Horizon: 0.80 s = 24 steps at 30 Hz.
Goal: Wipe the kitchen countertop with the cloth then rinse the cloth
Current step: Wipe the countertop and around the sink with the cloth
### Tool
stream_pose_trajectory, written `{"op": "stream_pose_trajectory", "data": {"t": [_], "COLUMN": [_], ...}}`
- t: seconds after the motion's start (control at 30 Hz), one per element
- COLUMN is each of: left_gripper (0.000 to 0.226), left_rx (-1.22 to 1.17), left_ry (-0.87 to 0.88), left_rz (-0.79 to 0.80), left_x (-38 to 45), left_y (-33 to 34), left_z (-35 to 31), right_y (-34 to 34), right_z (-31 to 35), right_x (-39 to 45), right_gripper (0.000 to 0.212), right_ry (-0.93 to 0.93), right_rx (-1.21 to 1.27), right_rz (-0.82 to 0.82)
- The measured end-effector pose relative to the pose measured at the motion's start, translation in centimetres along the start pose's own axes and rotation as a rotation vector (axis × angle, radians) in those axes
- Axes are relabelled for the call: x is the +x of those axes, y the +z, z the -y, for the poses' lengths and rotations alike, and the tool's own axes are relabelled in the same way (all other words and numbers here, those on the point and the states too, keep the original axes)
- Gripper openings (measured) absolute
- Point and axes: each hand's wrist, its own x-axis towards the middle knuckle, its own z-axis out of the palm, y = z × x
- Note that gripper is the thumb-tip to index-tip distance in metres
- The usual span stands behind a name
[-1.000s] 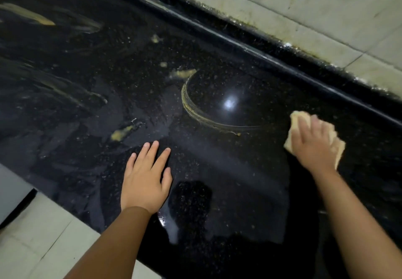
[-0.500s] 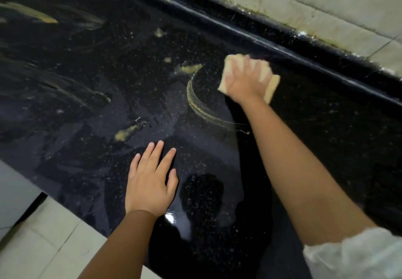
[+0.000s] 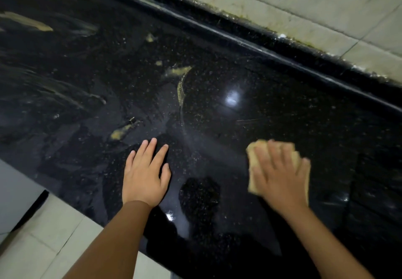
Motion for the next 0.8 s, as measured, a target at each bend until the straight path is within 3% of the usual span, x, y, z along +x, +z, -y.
{"op": "stream_pose_trajectory", "data": {"t": [0.1, 0.2, 0.33, 0.47, 0.57, 0.7, 0.8], "left_gripper": [0.051, 0.052, 0.054, 0.053, 0.055, 0.058, 0.059], "left_rx": [-0.004, -0.012, -0.028, -0.009, -0.007, -0.014, -0.036], "left_ry": [0.017, 0.015, -0.007, -0.001, -0.012, -0.023, -0.035], "left_rz": [-0.010, -0.018, 0.000, 0.049, 0.057, 0.053, 0.028], "left_x": [0.1, -0.1, -0.2, -0.6, -0.4, -0.2, -0.1], "left_y": [0.0, 0.2, 0.5, 0.5, 0.1, -0.1, -0.3], "left_z": [0.0, 0.0, 0.0, -0.3, 0.1, 0.2, 0.0], "right_y": [-2.5, -3.9, -3.3, 0.4, 2.4, 1.9, -0.4], "right_z": [-2.1, -0.1, 5.5, 8.2, 5.9, -1.3, -6.2], "right_x": [6.6, 12.8, 13.0, 4.2, -1.9, -5.0, -1.7], "right_gripper": [0.055, 0.050, 0.050, 0.050, 0.044, 0.053, 0.055], "right_ry": [0.278, 0.333, 0.073, -0.237, -0.311, -0.192, 0.072], "right_rx": [0.140, 0.182, 0.073, 0.011, -0.004, -0.009, 0.031], "right_rz": [0.035, 0.036, 0.095, -0.029, -0.001, 0.029, 0.003]}}
